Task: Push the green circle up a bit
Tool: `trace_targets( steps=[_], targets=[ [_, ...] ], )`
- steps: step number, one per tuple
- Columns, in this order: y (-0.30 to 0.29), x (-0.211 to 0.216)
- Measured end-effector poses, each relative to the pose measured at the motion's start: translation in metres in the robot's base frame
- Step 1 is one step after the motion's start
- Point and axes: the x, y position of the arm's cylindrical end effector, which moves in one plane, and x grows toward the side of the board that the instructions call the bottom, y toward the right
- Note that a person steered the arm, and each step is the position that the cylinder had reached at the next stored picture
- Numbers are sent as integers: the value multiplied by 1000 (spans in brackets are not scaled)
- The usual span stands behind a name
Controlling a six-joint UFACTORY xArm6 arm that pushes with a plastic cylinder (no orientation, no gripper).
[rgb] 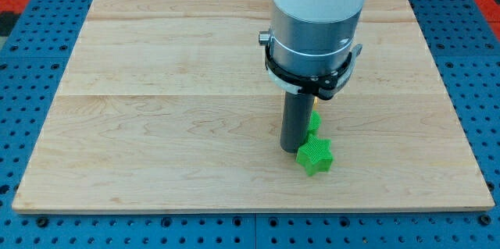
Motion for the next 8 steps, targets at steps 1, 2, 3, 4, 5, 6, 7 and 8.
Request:
trace_targets(
  steps=[1, 2, 3, 4, 5, 6, 7, 8],
  targets=[
    [-30, 17],
    [-23, 28],
    [-19, 26],
    [-16, 25],
    [6, 25],
    [29, 23],
    [31, 14],
    [27, -12]
  ],
)
